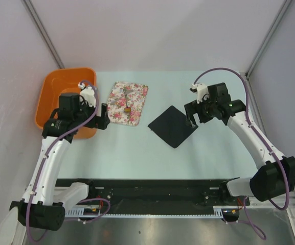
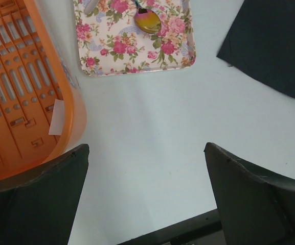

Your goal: Place the utensils on the paper napkin and roll it up

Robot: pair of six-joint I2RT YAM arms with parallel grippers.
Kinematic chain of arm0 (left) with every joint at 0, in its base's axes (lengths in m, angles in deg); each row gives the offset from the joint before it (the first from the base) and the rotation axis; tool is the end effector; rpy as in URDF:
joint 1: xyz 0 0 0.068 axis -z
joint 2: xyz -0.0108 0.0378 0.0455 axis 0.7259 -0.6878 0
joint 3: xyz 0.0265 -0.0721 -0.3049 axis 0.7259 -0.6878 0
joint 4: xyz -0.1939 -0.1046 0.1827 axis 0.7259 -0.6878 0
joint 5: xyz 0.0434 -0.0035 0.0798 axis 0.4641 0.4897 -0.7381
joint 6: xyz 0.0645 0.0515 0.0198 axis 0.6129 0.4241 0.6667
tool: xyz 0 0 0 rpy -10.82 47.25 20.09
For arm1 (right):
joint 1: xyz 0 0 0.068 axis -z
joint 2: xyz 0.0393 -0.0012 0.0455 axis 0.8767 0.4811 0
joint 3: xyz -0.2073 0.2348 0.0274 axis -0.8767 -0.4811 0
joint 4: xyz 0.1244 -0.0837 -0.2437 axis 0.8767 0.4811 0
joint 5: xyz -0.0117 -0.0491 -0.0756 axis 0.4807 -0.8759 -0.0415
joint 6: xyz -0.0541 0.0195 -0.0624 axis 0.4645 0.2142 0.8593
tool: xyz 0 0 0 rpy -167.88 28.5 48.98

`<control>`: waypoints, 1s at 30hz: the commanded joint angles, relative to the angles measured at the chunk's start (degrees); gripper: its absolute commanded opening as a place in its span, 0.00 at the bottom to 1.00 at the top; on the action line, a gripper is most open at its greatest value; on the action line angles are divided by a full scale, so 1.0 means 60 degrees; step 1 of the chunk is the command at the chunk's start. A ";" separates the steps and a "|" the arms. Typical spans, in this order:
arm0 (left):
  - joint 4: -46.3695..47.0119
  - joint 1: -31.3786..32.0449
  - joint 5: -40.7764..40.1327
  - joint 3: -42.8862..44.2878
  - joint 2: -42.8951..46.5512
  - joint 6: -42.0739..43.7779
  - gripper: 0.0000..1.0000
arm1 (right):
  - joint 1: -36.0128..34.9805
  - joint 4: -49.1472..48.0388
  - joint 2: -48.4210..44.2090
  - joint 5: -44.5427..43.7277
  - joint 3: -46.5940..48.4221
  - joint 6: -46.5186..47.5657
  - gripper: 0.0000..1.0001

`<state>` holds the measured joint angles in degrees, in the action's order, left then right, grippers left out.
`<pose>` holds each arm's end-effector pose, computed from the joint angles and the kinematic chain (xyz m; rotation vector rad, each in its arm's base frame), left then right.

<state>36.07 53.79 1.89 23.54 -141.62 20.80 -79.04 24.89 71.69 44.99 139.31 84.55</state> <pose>0.2270 -0.0429 0.3785 0.3004 2.2393 -0.2509 0.2998 0.1156 0.3312 -0.7135 2.3258 0.3571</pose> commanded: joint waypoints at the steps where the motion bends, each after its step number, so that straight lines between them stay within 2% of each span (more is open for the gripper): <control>1: 0.0483 0.0358 -0.0566 0.0325 -0.0235 0.0015 1.00 | 0.0110 -0.0286 -0.0176 0.0209 0.0313 -0.0402 1.00; 3: 0.0512 0.0505 -0.0888 0.0619 -0.0688 0.0044 1.00 | 0.0111 -0.0315 -0.0088 0.0223 0.0357 -0.0446 1.00; 8: 0.0776 0.1632 -0.1709 0.1908 -0.1903 -0.0145 1.00 | 0.0140 -0.0330 0.0029 0.0223 0.0372 -0.0519 1.00; 13: 0.1478 0.2555 -0.2441 0.3079 -0.3556 -0.0994 1.00 | 0.0228 -0.0374 0.0175 0.0252 0.0401 -0.0607 1.00; 17: 0.2049 0.2879 -0.3086 0.3827 -0.4964 -0.1361 1.00 | 0.0286 -0.0388 0.0278 0.0354 0.0401 -0.0666 1.00; 22: 0.2812 0.2894 -0.3306 0.4574 -0.6693 -0.1669 0.89 | 0.0359 -0.0432 0.0410 0.0428 0.0416 -0.0695 1.00; 26: 0.2973 0.2836 -0.3760 0.5321 -0.8521 -0.2108 0.73 | 0.0389 -0.0403 0.0571 0.0487 0.0445 -0.0695 1.00; 28: 0.2930 0.2733 -0.3848 0.5819 -0.9052 -0.2283 0.68 | 0.0403 -0.0403 0.0630 0.0545 0.0430 -0.0724 1.00; 30: 0.3046 0.2646 -0.3776 0.6068 -0.9652 -0.2387 0.59 | 0.0389 -0.0403 0.0673 0.0560 0.0401 -0.0725 1.00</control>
<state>52.09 70.70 -18.76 54.82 -195.30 9.65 -77.01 23.64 75.03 47.17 139.42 80.99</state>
